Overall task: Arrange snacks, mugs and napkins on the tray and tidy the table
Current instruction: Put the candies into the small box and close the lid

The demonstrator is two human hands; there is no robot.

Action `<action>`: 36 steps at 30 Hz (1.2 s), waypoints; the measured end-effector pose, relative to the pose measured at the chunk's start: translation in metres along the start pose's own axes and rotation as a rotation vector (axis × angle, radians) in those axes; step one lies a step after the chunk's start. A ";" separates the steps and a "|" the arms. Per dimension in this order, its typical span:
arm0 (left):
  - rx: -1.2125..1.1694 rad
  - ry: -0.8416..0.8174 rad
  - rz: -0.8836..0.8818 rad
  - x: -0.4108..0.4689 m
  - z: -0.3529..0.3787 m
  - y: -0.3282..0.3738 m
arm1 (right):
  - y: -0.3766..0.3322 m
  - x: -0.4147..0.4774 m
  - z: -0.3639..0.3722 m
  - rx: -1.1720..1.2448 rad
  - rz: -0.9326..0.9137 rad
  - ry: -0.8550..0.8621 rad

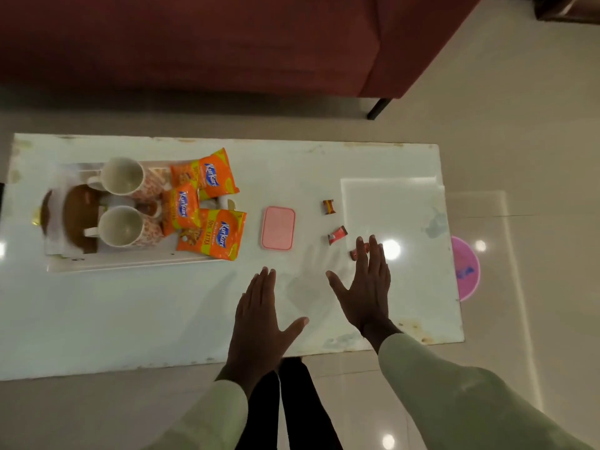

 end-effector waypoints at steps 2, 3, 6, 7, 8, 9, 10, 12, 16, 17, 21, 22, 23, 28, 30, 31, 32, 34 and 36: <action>-0.040 -0.014 -0.030 0.008 0.027 -0.010 | 0.015 0.012 0.025 -0.004 -0.002 0.015; -0.052 -0.015 -0.039 0.012 0.040 -0.014 | 0.023 0.020 0.037 -0.003 0.003 0.022; -0.088 -0.002 -0.084 0.020 0.072 -0.025 | 0.044 0.037 0.066 0.027 0.042 0.040; -0.096 0.006 -0.087 0.021 0.083 -0.028 | 0.050 0.042 0.076 0.033 0.046 0.041; -0.099 0.013 -0.087 0.021 0.092 -0.030 | 0.054 0.045 0.083 0.027 0.043 0.047; -0.098 0.022 -0.085 0.022 0.098 -0.031 | 0.057 0.048 0.088 0.017 0.036 0.059; -0.097 0.035 -0.086 0.022 0.105 -0.033 | 0.060 0.050 0.092 0.006 0.025 0.074; -0.099 0.080 -0.100 0.022 0.111 -0.035 | 0.062 0.055 0.096 -0.001 0.000 0.107; -0.112 0.133 -0.114 0.024 0.113 -0.035 | 0.053 0.076 0.096 0.024 -0.059 0.147; -0.110 0.132 -0.105 0.025 0.112 -0.035 | 0.048 0.084 0.094 0.030 -0.075 0.154; -0.107 0.091 -0.053 0.031 0.105 -0.037 | 0.021 0.125 0.091 0.010 -0.178 0.156; -0.105 0.076 -0.046 0.034 0.103 -0.038 | 0.014 0.135 0.091 0.007 -0.210 0.143; -0.101 0.063 -0.038 0.037 0.101 -0.038 | 0.007 0.144 0.091 0.002 -0.241 0.133; -0.146 0.041 -0.014 0.053 0.089 -0.040 | -0.015 0.166 0.089 -0.109 -0.354 0.196; -0.161 0.024 0.001 0.058 0.086 -0.041 | -0.017 0.165 0.086 -0.112 -0.380 0.257; -0.164 0.017 0.011 0.060 0.085 -0.041 | -0.018 0.164 0.084 -0.110 -0.392 0.288; -0.168 0.013 0.025 0.062 0.083 -0.041 | -0.019 0.162 0.083 -0.112 -0.403 0.315; -0.170 0.004 0.062 0.065 0.081 -0.040 | -0.020 0.158 0.083 -0.123 -0.404 0.346; -0.173 -0.011 0.087 0.067 0.078 -0.039 | -0.021 0.155 0.082 -0.130 -0.378 0.348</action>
Point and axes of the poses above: each hand's wrist, its own x-axis towards the middle knuckle, its own z-axis out of the palm, y = z × x, the point moved 5 cm from there along x, towards the middle knuckle, and after that the axes turned 1 degree about -x, right-handed, at the moved point
